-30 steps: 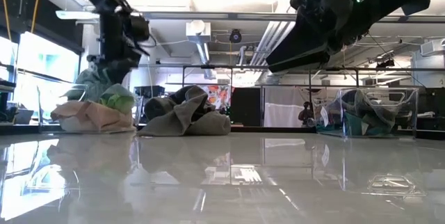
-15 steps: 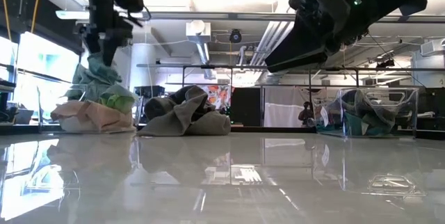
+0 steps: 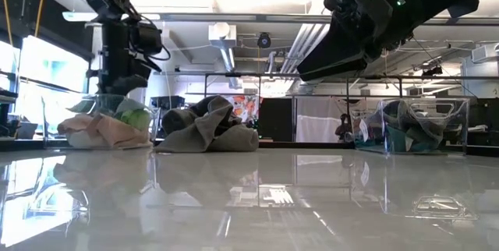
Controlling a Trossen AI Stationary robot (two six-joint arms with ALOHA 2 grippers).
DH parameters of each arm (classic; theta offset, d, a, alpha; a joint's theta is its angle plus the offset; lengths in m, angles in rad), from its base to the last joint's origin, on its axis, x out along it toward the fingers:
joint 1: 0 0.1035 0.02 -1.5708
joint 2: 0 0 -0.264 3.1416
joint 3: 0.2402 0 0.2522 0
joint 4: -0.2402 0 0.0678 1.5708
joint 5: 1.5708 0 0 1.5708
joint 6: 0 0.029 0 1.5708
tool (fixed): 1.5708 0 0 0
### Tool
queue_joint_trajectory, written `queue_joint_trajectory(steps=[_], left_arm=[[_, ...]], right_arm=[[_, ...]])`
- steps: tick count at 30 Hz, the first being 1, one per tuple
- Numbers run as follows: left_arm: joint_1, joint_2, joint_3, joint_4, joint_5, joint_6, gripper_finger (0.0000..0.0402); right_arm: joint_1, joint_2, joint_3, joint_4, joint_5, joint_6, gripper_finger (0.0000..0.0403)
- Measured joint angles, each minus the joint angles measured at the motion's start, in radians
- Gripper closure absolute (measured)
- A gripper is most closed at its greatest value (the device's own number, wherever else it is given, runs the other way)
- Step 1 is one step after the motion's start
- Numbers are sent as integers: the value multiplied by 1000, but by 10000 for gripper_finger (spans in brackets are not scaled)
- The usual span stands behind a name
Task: Sort towels by color in basket
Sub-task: Put the light blue towel into the left bin
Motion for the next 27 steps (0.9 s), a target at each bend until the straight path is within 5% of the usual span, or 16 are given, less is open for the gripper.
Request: queue_joint_trajectory(steps=[15, 21, 27], left_arm=[[-5, 1, 388, -439, 50, -83, 224], [-5, 0, 436, -511, 45, -108, 257], [16, 0, 263, -288, -10, -36, 338]], right_arm=[[0, 0, 0, 0, -1, -2, 250], [0, 0, 0, 0, -1, -2, 250], [0, 0, 0, 0, -1, -2, 250]])
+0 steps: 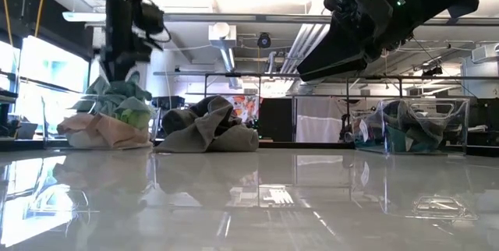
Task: Sort towels by color in basket
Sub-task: Put the light blue towel into the left bin
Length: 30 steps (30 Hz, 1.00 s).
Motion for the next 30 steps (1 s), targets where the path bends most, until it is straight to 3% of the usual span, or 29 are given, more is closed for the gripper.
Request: queue_joint_trajectory(steps=[5, 11, 17, 22, 26, 30], left_arm=[[36, 5, -182, 345, -1, 34, 394], [77, 55, -275, 511, 14, 35, 392], [82, 54, -241, 459, 60, 84, 352], [69, 36, -88, 178, 82, 22, 286], [25, 35, 16, 15, -9, -52, 254], [33, 51, 9, 90, -62, -73, 267]], right_arm=[[0, 0, 0, 0, 0, 3, 250], [0, 0, 0, 0, -1, 8, 250], [0, 0, 0, 0, -1, 27, 250], [0, 0, 0, 0, -1, 31, 250], [0, 0, 0, -1, -1, 34, 250], [-1, 0, 0, -1, -1, 53, 250]])
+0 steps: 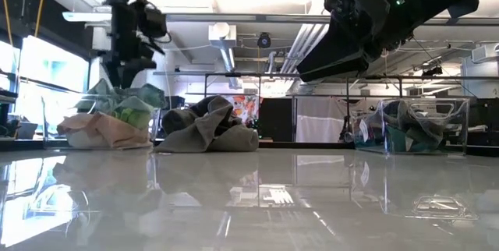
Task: Sort towels by color in basket
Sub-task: Put the light blue towel into the left bin, then put the dark gray towel into the right transparent bin
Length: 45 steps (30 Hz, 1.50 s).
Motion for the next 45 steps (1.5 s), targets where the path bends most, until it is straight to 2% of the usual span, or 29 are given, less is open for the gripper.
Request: queue_joint_trajectory(steps=[4, 9, 11, 15, 18, 21, 29, 32, 35, 39, 45], left_arm=[[23, 38, -58, 125, 10, 33, 315], [18, 83, -162, 290, 201, 114, 384], [17, 107, -180, 307, 275, 132, 397], [21, 135, -186, 305, 292, 166, 394], [20, 112, -177, 299, 248, 170, 396], [20, 70, -139, 245, 257, 200, 387], [15, -17, 22, -12, 263, 181, 288], [4, -65, 53, -26, 263, 159, 261], [-15, -127, 54, 23, 264, 165, 250], [-90, -229, 26, 139, 264, 167, 250], [-289, -400, -155, 417, 267, 171, 265]], right_arm=[[0, 0, 0, 2, 1, 8, 250], [0, 0, 0, 5, 1, 7, 250], [0, 0, 0, 5, 1, 8, 250], [0, 0, 0, 6, 0, 8, 250], [0, 0, 0, 6, 1, 8, 250], [0, 0, 0, 6, 1, 8, 250], [0, 0, 0, 6, 2, -2, 250], [0, 0, 0, 16, 41, -43, 249], [-14, 0, 0, 47, 70, -116, 239], [-76, 10, 0, 148, 67, -206, 199], [-225, 131, 19, 361, -43, -293, 128]])
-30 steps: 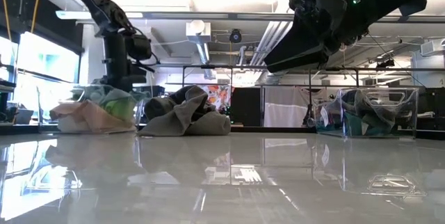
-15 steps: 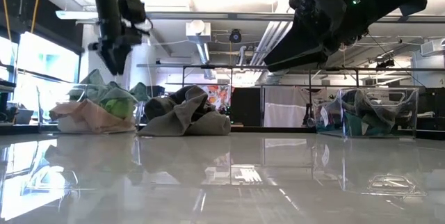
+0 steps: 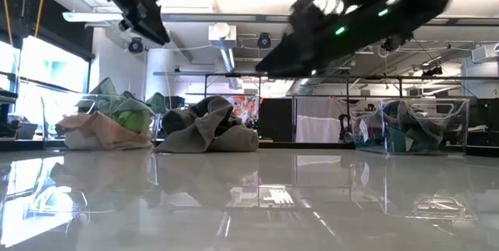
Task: Sort towels by color in basket
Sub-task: Put the dark gray towel into the right transparent bin
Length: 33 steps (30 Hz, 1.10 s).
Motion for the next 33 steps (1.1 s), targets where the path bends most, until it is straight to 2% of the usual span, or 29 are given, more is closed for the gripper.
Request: queue_joint_trajectory(steps=[3, 5, 11, 16, 21, 24, 27, 31, 33], left_arm=[[-117, -71, -117, 124, 0, -29, 272], [-196, -111, -197, 209, 0, -65, 275], [-406, -165, -395, 430, -27, -179, 280], [-547, -159, -466, 488, -179, -272, 280], [-656, -155, -529, 559, -308, -345, 280], [-708, -155, -561, 593, -345, -385, 280], [-752, -155, -580, 613, -353, -412, 280], [-812, -155, -591, 606, -355, -456, 280], [-843, -155, -591, 604, -356, -464, 280]], right_arm=[[-64, 87, 82, -25, -11, -2, 117], [-99, 136, 165, -101, -13, -31, 117], [-229, 274, 506, -544, -135, -83, 126], [-326, 404, 754, -781, -173, -162, 136], [-413, 544, 949, -876, -335, -197, 158], [-458, 624, 1058, -996, -344, -204, 198], [-501, 684, 1127, -1130, -343, -215, 267], [-535, 700, 1128, -1241, -349, -204, 376], [-532, 678, 1098, -1275, -326, -200, 389]])
